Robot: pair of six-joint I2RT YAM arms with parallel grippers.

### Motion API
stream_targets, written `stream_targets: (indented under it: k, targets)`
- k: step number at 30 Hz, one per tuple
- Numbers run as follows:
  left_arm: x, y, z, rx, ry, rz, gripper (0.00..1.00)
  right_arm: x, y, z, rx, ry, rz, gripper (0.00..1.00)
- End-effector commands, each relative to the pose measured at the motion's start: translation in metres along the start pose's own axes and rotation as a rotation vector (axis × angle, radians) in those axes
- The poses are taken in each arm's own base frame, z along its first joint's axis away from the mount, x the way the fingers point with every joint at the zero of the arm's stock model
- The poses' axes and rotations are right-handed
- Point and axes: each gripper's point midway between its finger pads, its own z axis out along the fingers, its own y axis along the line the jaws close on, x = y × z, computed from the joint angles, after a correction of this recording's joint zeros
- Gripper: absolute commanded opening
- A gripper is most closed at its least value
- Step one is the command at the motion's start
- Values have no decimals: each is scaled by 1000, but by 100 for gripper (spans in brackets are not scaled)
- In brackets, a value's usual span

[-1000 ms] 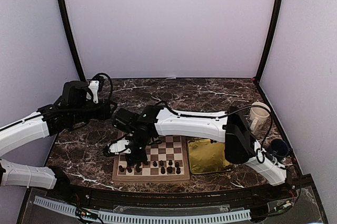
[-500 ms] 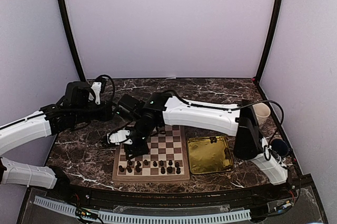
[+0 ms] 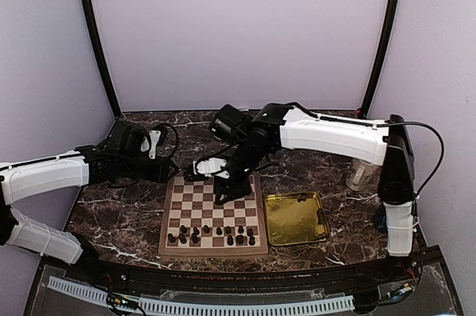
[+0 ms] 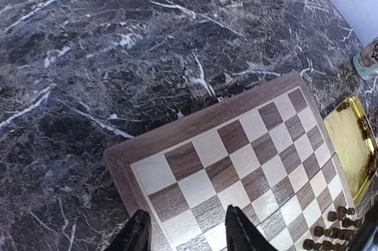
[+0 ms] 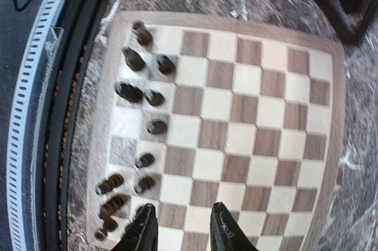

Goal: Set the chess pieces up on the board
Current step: Move the pawn to the storage box.

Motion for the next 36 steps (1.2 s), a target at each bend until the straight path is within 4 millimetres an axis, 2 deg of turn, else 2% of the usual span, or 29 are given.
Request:
stream_targets:
  k: [1, 4, 8, 9, 13, 19, 25, 26, 30, 36]
  targets:
    - [-4, -25, 3, 137, 37, 17, 45, 51, -43, -41, 132, -19, 140, 32]
    - [-12, -36, 10, 182, 36, 11, 45, 101, -60, -61, 194, -5, 253, 32]
    - [-24, -58, 23, 232, 44, 45, 44, 164, -68, -89, 272, 24, 393, 32]
    - [-28, -61, 27, 236, 41, 55, 44, 177, -66, -94, 278, 27, 424, 32]
    - [-34, -99, 43, 287, 47, 164, 44, 217, -54, -105, 282, 42, 530, 32]
    - [-36, -149, 67, 348, 80, 316, 44, 244, -43, -131, 365, 52, 586, 33]
    - [-32, -196, 76, 406, 108, 429, 44, 265, -36, -152, 428, 24, 650, 34]
    - [-27, -213, 79, 416, 123, 474, 43, 274, -38, -159, 480, -2, 678, 35]
    - [-25, -224, 80, 426, 118, 494, 44, 276, -38, -152, 466, -17, 678, 35]
    - [-21, -230, 83, 439, 117, 490, 43, 291, -38, -113, 365, 14, 654, 25]
